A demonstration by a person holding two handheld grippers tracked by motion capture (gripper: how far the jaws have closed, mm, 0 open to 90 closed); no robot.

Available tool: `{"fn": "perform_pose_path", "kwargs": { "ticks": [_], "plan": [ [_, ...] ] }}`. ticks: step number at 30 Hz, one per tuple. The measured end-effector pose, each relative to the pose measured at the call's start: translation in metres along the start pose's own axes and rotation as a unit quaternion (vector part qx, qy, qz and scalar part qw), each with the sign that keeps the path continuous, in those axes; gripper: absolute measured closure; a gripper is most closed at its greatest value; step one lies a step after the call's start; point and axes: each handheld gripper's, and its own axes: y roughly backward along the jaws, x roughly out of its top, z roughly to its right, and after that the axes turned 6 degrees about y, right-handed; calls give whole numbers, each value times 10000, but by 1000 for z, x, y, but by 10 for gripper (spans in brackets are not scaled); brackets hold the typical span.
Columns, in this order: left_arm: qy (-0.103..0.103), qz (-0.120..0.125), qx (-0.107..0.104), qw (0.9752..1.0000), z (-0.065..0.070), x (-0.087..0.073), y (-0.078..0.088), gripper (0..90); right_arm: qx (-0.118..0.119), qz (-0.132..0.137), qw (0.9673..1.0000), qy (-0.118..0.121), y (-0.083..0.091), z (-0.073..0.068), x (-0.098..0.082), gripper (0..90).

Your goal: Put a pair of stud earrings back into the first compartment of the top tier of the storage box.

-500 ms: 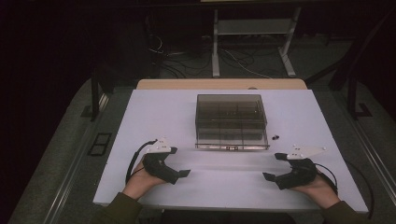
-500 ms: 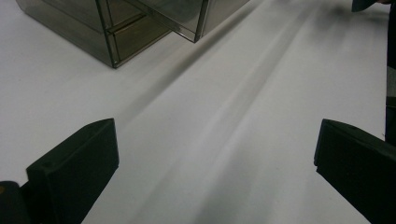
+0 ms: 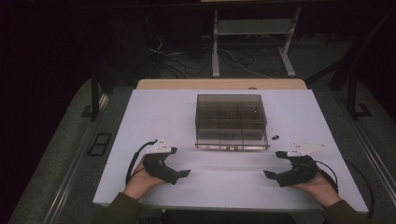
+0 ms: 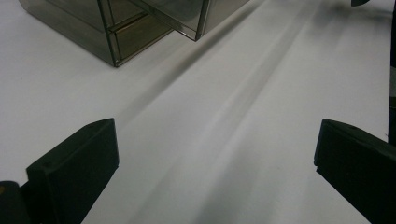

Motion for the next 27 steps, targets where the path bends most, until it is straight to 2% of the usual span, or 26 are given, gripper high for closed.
{"fn": "perform_pose_path", "kwargs": {
  "ticks": [2,15,18,27],
  "plan": [
    [71,26,3,10000,0,-1,-1,0,-10,-13,10000,33,0,0,1,101],
    [47,13,-13,10000,-1,-1,0,0,-52,30,10000,-26,3,10,2,102],
    [68,41,-14,10000,0,-1,-1,0,-74,5,10000,2,2,15,4,102],
    [64,48,-29,10000,0,-2,-2,0,-122,24,9998,-144,2,29,5,102]
  ]
}}
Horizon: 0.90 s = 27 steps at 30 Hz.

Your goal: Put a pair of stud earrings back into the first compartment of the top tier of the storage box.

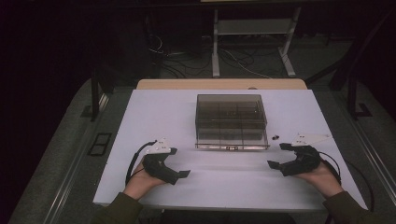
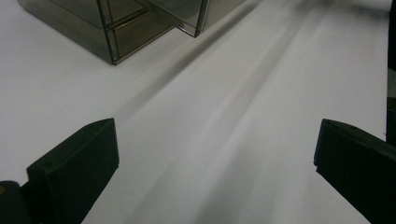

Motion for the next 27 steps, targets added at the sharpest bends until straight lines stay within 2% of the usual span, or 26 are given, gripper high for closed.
{"fn": "perform_pose_path", "kwargs": {
  "ticks": [2,9,10,18,27],
  "plan": [
    [-59,-6,-6,10000,0,0,0,0,-17,-7,10000,3,0,3,0,102],
    [-17,-11,-14,10000,0,0,0,0,-109,-24,9999,-32,-2,12,4,102],
    [-19,-12,-13,10000,0,0,0,0,-135,-22,9998,-109,-2,15,5,103],
    [-34,11,-14,10000,0,0,0,0,-232,-80,9994,-233,-3,27,5,104],
    [-8,35,-15,10000,0,0,0,0,-382,-107,9989,-245,-2,37,7,104]
  ]
}}
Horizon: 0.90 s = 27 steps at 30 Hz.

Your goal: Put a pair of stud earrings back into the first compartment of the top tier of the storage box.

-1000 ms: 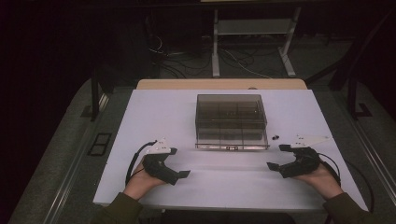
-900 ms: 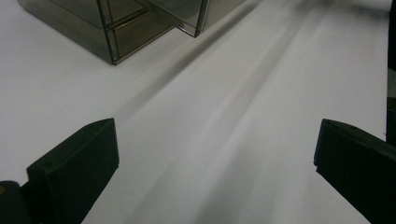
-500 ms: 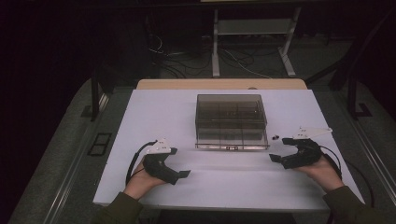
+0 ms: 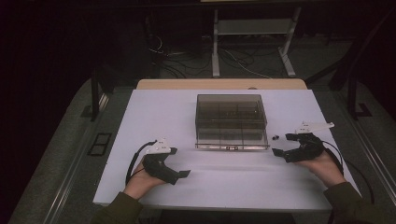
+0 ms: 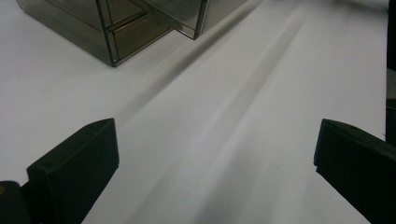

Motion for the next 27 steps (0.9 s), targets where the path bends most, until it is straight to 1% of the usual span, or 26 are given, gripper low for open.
{"fn": "perform_pose_path", "kwargs": {
  "ticks": [2,5,7,9,12,13,15,18,20,22,27],
  "plan": [
    [-10,-7,0,10000,0,0,0,0,-12,30,10000,-25,0,3,1,105],
    [-10,-3,-2,10000,0,0,0,0,-28,-13,10000,-89,-2,5,0,106],
    [-8,-5,-2,10000,0,0,0,0,-73,-69,9999,-74,-3,9,1,106],
    [-17,-16,-5,10000,0,0,0,0,-81,-72,9999,-65,-2,10,2,106],
    [-13,-16,-13,10000,0,0,-1,0,-137,-79,9998,-138,-1,14,6,107],
    [-13,-17,-12,10000,0,0,-1,0,-135,-25,9998,-154,-1,18,7,107],
    [-9,-12,-7,10000,0,0,0,0,-166,-51,9997,-175,-2,21,8,106],
    [-5,-12,-1,10000,0,0,-1,0,-172,-47,9997,-173,-2,24,10,106],
    [-15,-19,-8,10000,0,0,-1,0,-257,-44,9995,-199,-2,28,12,107],
    [-14,-22,-3,10000,0,0,-1,0,-273,-52,9993,-242,-2,30,13,107],
    [-20,-32,14,10000,0,0,-1,0,-322,-99,9991,-275,-7,36,16,108]
  ]
}}
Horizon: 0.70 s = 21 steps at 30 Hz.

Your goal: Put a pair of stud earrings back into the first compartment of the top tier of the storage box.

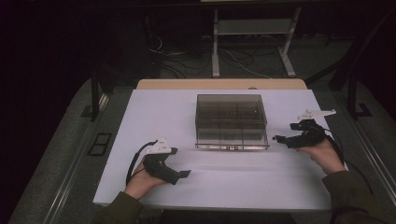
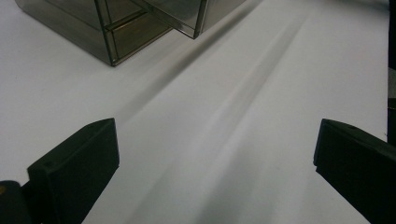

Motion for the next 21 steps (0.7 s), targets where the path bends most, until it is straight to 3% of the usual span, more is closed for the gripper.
{"fn": "perform_pose_path", "kwargs": {
  "ticks": [7,9,14,21],
  "plan": [
    [-31,-2,12,10000,0,0,0,0,-59,-69,9999,-90,-9,8,6,109],
    [-27,10,12,10000,-1,0,0,0,-53,-39,9999,-96,-11,10,8,176],
    [-32,18,15,10000,-1,-1,0,0,-120,-10,9999,-116,-16,13,10,227],
    [-38,-10,22,10000,0,-1,-2,0,-232,-29,9994,-256,-14,18,7,443]
  ]
}}
